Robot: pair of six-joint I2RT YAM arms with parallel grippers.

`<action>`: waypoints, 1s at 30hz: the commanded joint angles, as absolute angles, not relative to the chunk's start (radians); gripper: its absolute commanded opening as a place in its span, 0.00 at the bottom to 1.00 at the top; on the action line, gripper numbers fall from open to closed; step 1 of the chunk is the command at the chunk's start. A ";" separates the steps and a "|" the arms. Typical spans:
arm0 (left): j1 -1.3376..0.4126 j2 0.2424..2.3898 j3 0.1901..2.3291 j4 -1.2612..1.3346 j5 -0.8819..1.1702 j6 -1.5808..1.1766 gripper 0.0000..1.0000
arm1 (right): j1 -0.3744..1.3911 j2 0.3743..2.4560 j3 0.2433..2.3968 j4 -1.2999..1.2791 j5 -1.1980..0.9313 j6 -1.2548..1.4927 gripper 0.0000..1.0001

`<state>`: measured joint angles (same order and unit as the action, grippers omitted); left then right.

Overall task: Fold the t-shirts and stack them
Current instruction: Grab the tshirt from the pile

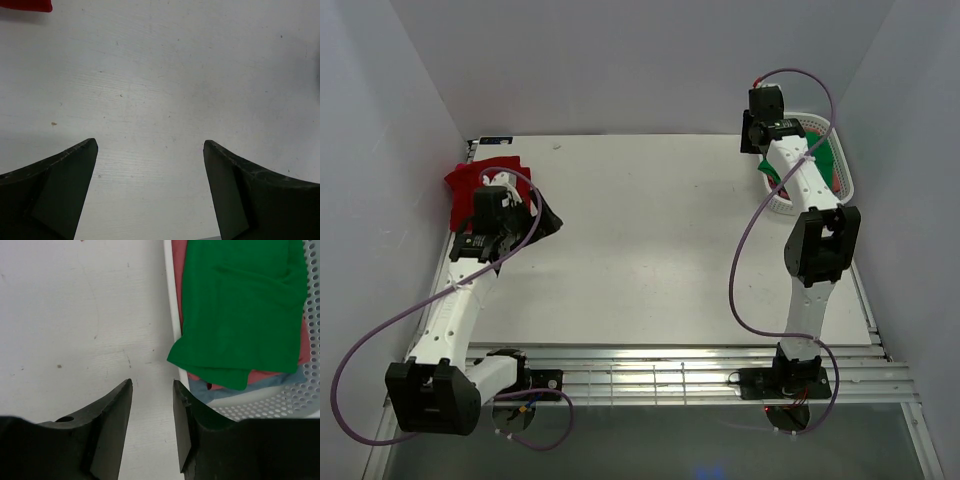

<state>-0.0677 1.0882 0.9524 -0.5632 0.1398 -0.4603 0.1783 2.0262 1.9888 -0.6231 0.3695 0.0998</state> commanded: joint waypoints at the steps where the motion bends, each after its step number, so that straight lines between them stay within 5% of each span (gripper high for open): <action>1: -0.071 1.091 0.936 -0.543 0.158 -0.472 0.97 | 0.158 2.094 2.068 -0.588 0.417 0.058 0.45; 22: -0.071 1.157 0.911 -0.474 0.204 -0.460 0.97 | 0.083 2.283 2.148 -0.566 0.371 0.025 0.40; 26: -0.071 1.157 0.910 -0.469 0.201 -0.457 0.97 | 0.080 2.287 2.143 -0.568 0.344 0.020 0.08; 30: -0.071 1.158 0.907 -0.469 0.207 -0.454 0.96 | 0.081 2.247 2.137 -0.558 0.307 0.012 0.08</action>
